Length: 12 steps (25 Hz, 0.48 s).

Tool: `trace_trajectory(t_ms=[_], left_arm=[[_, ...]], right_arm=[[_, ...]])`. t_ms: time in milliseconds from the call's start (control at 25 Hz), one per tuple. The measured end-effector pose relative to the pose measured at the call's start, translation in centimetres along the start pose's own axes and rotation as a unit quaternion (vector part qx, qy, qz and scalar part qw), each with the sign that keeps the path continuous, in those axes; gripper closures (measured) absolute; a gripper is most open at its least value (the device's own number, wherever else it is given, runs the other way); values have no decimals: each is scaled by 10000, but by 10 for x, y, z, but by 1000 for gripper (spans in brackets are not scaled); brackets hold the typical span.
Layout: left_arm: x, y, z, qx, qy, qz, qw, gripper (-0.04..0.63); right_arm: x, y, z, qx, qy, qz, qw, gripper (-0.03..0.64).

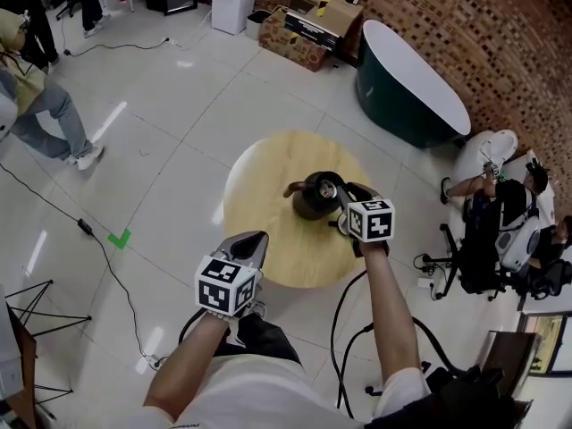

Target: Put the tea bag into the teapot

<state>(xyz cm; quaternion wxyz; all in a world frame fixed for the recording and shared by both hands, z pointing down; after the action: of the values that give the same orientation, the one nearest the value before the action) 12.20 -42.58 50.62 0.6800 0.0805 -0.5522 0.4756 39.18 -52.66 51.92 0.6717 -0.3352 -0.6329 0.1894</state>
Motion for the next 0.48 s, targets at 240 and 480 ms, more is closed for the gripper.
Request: trace_trajectory(t_ms=[240, 480], left_arm=[[-10, 0, 1, 118, -191, -84, 9997, 583], [-7, -3, -8, 389, -682, -103, 9969, 583]], right_arm=[[29, 72, 25, -31, -824, -900, 9925, 615], [97, 100, 62, -107, -2162, -1227, 9685, 615]])
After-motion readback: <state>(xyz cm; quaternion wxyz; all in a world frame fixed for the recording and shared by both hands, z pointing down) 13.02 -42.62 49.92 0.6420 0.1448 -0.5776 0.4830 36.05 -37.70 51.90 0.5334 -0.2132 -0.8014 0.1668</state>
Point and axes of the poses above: the fingertips, and each gripper's own axes: y backward along the fingers, z to its left, x out of its underside, the point moved 6 cm from there along y, backward along the fingers, and after that the axes turned 6 degrees about -y, right-handed, at the moved point
